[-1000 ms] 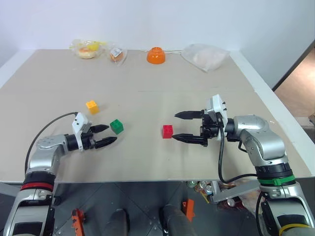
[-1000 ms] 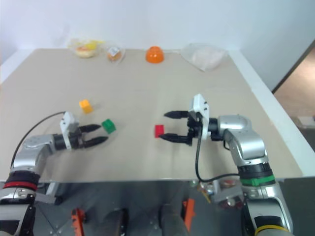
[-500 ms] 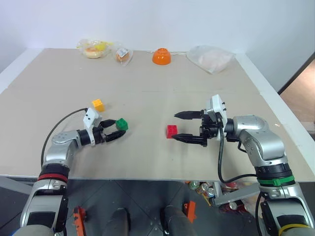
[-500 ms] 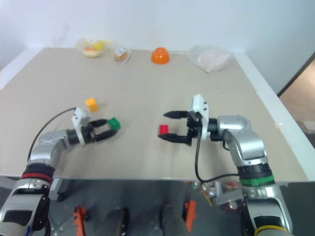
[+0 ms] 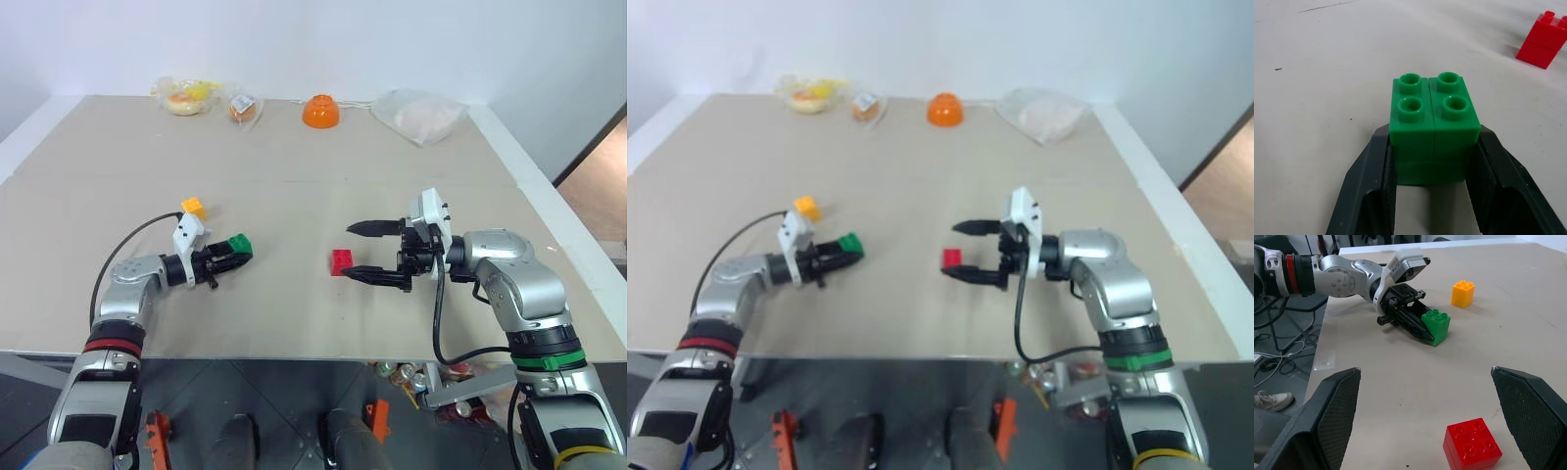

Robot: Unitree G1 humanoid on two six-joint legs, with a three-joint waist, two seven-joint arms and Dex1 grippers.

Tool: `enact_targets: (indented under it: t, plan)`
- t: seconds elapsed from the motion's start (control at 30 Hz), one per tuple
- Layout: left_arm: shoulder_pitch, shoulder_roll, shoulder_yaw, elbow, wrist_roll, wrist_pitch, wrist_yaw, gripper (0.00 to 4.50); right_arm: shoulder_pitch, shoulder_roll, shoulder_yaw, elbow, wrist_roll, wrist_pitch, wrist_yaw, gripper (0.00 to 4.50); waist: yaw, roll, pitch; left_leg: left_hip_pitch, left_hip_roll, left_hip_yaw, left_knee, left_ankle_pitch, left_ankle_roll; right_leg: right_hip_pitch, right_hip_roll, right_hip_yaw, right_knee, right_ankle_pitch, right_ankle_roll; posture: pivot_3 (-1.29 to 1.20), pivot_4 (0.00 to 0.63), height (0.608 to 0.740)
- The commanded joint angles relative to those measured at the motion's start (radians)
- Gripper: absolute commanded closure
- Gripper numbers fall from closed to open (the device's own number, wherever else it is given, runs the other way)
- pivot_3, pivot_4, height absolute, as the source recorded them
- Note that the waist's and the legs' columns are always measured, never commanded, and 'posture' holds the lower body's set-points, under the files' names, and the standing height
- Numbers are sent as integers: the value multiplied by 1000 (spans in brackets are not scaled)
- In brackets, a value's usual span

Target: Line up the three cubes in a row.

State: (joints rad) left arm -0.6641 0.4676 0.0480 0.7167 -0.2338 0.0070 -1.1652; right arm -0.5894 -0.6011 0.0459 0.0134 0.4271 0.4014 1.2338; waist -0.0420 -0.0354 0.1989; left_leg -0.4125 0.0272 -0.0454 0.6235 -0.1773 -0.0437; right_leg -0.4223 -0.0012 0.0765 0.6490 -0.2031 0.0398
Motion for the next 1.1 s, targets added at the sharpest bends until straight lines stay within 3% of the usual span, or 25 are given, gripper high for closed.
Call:
enact_targets:
  t: [0.03, 0.27, 0.57, 0.77, 1.1]
  plan:
    - [-69, 10, -48, 33, 38, -84, -79, 3176, -10, -9, -17, -36, 20, 2, -7, 62, -1, 0, 0, -1, 0, 0, 0, 0, 0, 0, 0, 0, 0, 0, 0, 0, 150, 740]
    - [-222, -49, -151, 251, 153, -315, -162, 3176, 54, -62, -71, -103, 65, 48, -20, 62, -2, 0, 0, -4, 0, 0, 0, 0, 0, -3, 0, -1, -1, 1, 4, 0, 150, 740]
    - [-355, -151, -173, 470, 216, -414, -191, 3176, 159, -111, -138, -196, 98, 84, -85, 62, -4, 0, 0, -8, -1, -1, 1, -1, 1, -5, 0, -1, -1, 1, 6, 0, 150, 740]
    - [-374, -183, -152, 512, 222, -415, -193, 3176, 201, -121, -154, -250, 112, 99, -124, 62, -2, 0, 0, -8, -1, -1, 3, -1, 1, -4, 0, -1, -1, 2, 7, 0, 150, 740]
    - [-364, -150, -90, 490, 176, -371, -287, 3176, 189, -125, -140, -240, 113, 95, -136, 62, -3, 0, 0, -9, -2, -2, 4, -1, 1, -4, 0, -1, -1, 2, 7, 0, 150, 740]
